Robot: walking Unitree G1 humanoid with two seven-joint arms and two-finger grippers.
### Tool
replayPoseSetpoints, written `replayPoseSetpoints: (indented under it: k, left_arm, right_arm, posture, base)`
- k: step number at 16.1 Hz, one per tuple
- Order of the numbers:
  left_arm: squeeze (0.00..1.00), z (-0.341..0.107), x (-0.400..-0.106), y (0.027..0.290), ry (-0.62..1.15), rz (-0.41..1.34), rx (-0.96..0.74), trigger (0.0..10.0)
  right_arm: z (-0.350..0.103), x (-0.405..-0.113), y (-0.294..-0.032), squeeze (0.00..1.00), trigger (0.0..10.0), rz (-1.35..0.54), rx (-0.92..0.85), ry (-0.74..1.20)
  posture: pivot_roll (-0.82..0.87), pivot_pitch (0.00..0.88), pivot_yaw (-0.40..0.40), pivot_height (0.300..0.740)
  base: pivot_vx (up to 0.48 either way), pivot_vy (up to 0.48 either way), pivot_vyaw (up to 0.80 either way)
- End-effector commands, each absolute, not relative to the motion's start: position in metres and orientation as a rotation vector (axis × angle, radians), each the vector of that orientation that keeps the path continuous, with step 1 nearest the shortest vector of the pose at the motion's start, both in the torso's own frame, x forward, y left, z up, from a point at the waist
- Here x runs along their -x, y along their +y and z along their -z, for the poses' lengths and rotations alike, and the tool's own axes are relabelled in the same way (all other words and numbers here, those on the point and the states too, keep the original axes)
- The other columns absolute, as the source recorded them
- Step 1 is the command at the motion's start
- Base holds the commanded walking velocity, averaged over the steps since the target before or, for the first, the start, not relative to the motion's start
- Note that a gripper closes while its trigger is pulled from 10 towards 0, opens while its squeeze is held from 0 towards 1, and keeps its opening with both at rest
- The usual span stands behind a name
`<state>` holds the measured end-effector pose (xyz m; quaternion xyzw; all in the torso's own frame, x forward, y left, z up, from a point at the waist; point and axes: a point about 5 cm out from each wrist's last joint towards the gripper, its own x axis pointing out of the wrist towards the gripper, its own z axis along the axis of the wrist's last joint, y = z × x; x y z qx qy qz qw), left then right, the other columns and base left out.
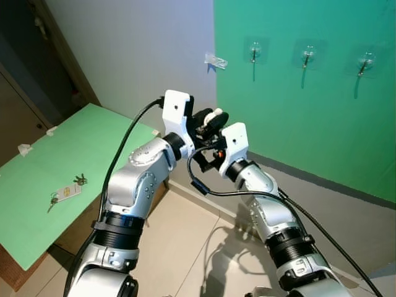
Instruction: Hang keys on a hook
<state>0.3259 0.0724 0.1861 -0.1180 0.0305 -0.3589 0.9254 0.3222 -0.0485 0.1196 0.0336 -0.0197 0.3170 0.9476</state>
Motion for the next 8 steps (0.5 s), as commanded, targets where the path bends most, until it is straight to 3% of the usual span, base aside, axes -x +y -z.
replayPoseSetpoints:
  k: [1, 8]
  left_arm:
    - [0.0, -0.1944, -0.3261, 0.0713, 0.037, 0.744, 0.238, 10.0]
    - [0.0, -0.1982, -0.3257, 0.0664, 0.033, 0.761, 0.257, 10.0]
  right_arm:
    - [-0.1288, -0.3238, -0.0429, 0.0, 10.0, -0.651, -0.089, -0.063]
    - [-0.1286, -0.3255, -0.0441, 0.0, 10.0, -0.637, -0.089, -0.058]
  posture:
    - [-0.28, 0.029, 0.138, 0.74]
    - [-0.28, 0.025, 0.138, 0.74]
  base:
    - [0.0, 0.0, 0.0]
    - [0.0, 0.0, 0.0]
